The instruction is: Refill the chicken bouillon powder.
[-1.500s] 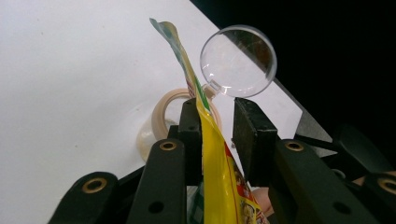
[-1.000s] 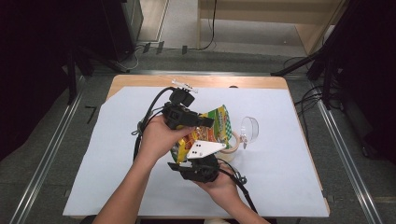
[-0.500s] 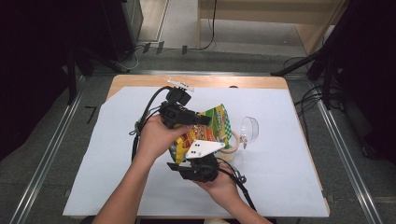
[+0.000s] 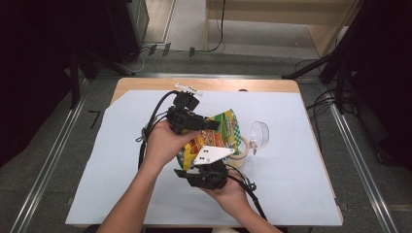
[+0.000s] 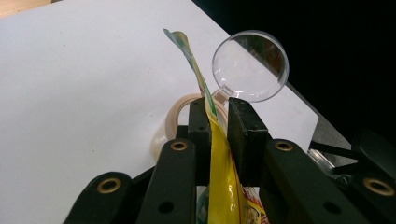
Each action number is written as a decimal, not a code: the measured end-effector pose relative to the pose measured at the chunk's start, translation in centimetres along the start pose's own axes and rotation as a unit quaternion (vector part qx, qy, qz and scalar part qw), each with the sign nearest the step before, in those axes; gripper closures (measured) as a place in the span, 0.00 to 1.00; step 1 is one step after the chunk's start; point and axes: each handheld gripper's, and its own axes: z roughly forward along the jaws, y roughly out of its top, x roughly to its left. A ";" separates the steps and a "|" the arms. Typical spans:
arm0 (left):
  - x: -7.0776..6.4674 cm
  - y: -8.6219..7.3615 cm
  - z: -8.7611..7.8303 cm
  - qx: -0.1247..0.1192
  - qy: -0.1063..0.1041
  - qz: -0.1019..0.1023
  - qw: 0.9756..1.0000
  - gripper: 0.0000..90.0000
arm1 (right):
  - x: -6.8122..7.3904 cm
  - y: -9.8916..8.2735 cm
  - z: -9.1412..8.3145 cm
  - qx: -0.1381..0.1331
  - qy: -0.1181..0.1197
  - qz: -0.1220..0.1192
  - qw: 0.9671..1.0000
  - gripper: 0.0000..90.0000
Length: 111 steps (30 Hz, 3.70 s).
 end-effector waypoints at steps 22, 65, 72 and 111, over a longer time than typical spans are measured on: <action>-0.5 0.0 -0.4 -0.010 0.022 0.007 1.000 0.92 | 0.1 0.1 0.1 -0.003 -0.003 0.007 1.000 0.71; 0.5 1.9 -0.1 0.000 -0.002 0.012 1.000 0.91 | -0.9 1.9 0.4 0.005 -0.026 0.066 0.997 0.73; 0.5 2.0 0.1 0.004 0.000 0.016 1.000 0.91 | -1.0 1.7 0.8 -0.006 -0.027 0.094 0.995 0.74; 0.8 2.0 -0.6 -0.012 -0.019 0.009 1.000 0.91 | -0.3 1.9 1.2 -0.027 -0.037 0.073 0.996 0.77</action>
